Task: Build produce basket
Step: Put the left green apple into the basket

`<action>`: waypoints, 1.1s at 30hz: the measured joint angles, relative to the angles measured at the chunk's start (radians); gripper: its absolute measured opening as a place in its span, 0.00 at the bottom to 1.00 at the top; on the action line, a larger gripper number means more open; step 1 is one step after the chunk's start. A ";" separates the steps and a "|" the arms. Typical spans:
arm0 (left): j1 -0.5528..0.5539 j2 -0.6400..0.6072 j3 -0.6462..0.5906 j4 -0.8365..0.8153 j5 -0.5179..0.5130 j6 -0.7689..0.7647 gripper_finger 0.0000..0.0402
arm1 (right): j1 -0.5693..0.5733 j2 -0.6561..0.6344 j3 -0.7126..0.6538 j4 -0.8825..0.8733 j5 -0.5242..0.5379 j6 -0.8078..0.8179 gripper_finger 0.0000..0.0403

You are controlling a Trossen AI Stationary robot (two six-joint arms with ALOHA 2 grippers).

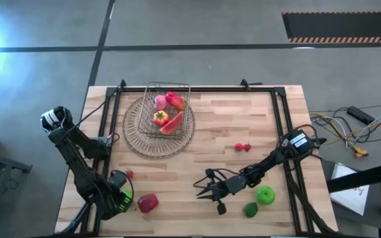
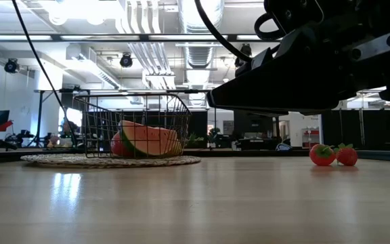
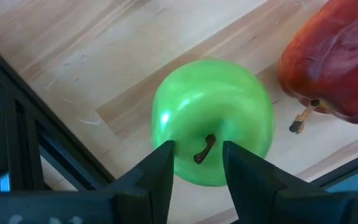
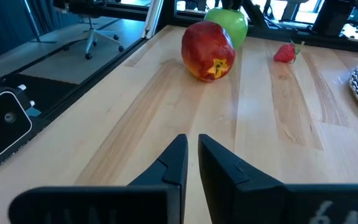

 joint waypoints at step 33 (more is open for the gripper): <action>0.109 -0.016 0.247 -0.352 -0.279 0.311 0.00 | 0.000 0.000 0.000 -0.016 0.003 -0.010 0.08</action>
